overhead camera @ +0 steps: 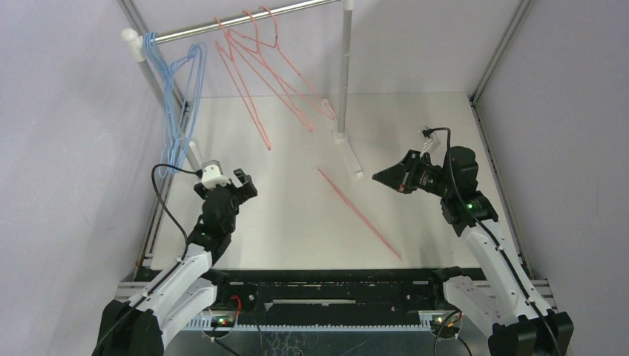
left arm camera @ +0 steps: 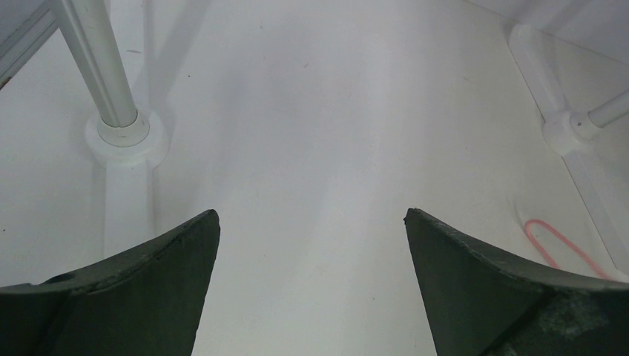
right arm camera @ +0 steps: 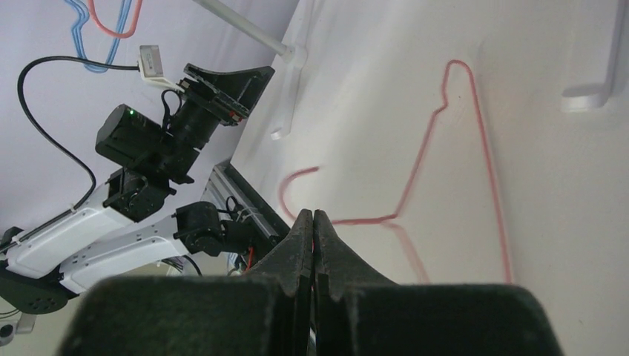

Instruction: Organize the hangers

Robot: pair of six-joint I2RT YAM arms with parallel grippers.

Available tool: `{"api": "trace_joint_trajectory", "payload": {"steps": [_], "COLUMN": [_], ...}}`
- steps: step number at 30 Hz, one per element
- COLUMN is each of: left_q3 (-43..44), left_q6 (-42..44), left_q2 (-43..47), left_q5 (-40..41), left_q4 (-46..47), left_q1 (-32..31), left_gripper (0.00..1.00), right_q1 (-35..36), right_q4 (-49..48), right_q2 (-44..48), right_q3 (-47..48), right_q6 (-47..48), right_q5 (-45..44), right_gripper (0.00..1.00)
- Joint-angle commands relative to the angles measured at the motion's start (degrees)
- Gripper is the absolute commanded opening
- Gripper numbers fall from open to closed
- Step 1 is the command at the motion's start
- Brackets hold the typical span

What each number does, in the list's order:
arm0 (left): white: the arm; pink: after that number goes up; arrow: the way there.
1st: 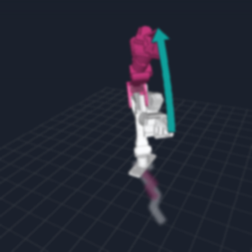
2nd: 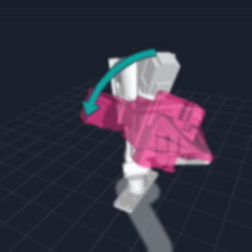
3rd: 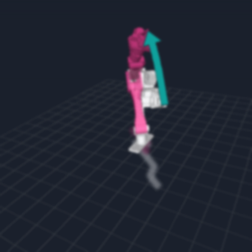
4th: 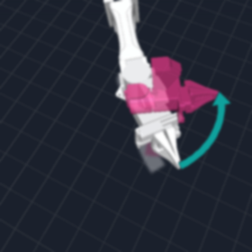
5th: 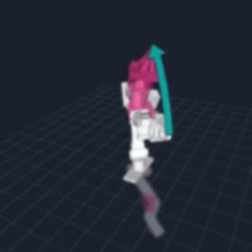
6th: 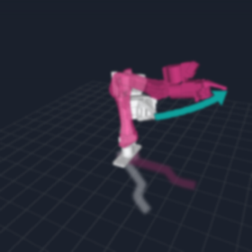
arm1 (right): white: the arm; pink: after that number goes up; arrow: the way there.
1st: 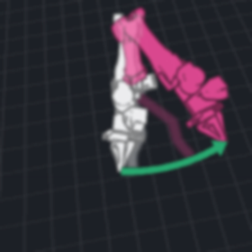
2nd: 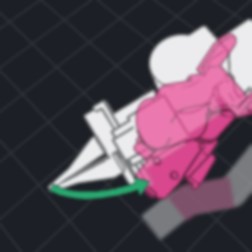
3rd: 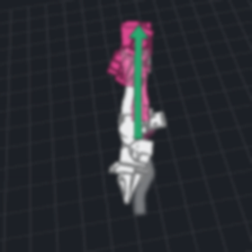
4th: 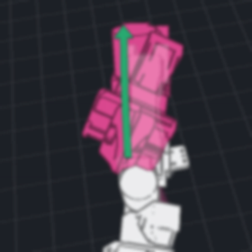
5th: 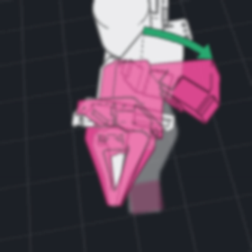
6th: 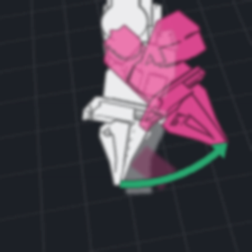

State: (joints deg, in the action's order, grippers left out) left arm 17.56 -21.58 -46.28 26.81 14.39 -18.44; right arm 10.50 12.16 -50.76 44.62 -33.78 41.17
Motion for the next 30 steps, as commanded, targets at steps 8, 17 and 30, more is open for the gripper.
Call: {"api": "trace_joint_trajectory", "payload": {"steps": [8, 17, 30], "left_q3": [-0.7, -0.5, -0.7], "left_q6": [-0.6, -0.8, -0.9], "left_q2": [0.4, -1.5, -2.1], "left_q5": [0.3, 0.1, 0.0], "left_q4": [1.7, 2.3, 3.0], "left_q1": [0.3, 0.4, 0.4], "left_gripper": [0.99, 1.00, 0.99], "right_q1": [3.3, 19.4, 45.6], "right_q4": [14.5, 19.1, 14.6], "right_q2": [1.0, -1.0, -7.4], "right_q3": [3.3, -0.4, -10.6], "right_q6": [13.6, 17.2, 7.5], "right_q5": [-10.8, -24.1, -41.7], "right_gripper": [0.13, 0.57, 0.61]}}
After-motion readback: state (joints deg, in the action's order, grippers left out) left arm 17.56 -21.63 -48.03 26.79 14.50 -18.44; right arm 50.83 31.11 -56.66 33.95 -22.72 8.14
